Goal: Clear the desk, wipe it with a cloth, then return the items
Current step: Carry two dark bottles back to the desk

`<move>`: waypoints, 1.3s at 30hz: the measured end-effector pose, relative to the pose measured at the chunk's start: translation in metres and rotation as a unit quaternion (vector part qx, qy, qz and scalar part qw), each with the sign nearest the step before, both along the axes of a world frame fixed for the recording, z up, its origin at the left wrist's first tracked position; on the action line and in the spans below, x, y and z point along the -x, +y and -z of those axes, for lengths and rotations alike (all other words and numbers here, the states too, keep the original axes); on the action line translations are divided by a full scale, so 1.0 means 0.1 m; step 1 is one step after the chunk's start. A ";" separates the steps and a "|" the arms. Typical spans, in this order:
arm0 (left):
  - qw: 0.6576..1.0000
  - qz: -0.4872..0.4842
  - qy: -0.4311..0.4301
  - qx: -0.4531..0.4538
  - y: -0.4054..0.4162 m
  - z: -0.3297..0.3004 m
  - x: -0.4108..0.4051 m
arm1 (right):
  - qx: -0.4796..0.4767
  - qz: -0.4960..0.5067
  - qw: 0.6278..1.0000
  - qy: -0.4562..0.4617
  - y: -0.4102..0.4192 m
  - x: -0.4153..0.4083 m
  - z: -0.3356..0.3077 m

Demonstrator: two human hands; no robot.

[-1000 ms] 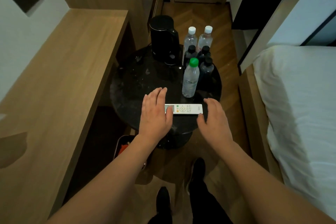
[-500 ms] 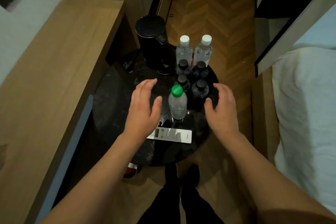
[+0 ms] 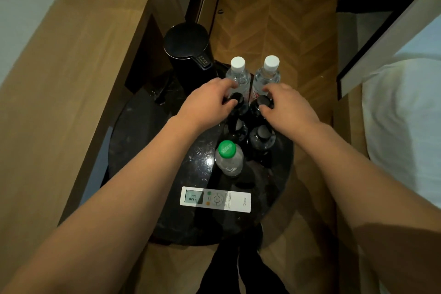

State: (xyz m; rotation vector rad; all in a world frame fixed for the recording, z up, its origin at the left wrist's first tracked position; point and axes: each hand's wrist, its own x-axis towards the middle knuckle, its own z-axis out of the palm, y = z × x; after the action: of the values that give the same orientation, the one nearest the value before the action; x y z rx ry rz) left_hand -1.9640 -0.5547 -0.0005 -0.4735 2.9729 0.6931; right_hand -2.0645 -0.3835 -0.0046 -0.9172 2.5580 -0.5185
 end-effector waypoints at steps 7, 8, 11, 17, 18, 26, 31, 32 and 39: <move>0.998 0.025 -0.039 0.047 -0.03 0.17 0.22 | -0.068 -0.011 0.998 -0.011 -0.17 0.12 0.12; 0.998 0.028 -0.042 0.049 -0.04 0.18 0.23 | -0.076 -0.012 0.997 -0.012 -0.18 0.12 0.14; 0.997 0.025 -0.052 0.046 -0.04 0.22 0.24 | -0.098 -0.010 0.995 -0.004 -0.19 0.10 0.19; 0.998 -0.009 -0.056 0.006 -0.03 0.31 0.17 | -0.096 -0.011 0.995 -0.011 -0.19 0.14 0.18; 0.999 -0.027 -0.044 -0.006 -0.04 0.30 0.13 | -0.093 -0.008 0.996 -0.013 -0.17 0.15 0.15; 0.981 -0.149 0.093 -0.082 -0.12 0.03 -0.22 | -0.011 0.008 1.000 0.023 -0.15 0.01 -0.19; 0.971 -0.174 0.143 -0.080 -0.20 -0.08 -0.40 | 0.015 0.004 0.999 0.050 -0.21 -0.11 -0.36; 0.969 -0.178 0.149 -0.081 -0.21 -0.09 -0.45 | 0.023 0.003 0.998 0.054 -0.23 -0.14 -0.39; 0.954 -0.225 0.179 -0.079 -0.30 -0.14 -0.80 | 0.075 -0.043 0.992 0.092 -0.44 -0.34 -0.65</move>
State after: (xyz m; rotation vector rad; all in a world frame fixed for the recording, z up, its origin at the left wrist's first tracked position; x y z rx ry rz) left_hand -1.8843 -0.5844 0.0131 -1.1480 3.1142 1.1568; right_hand -2.0307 -0.4276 0.0601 -1.1723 2.6550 -0.6341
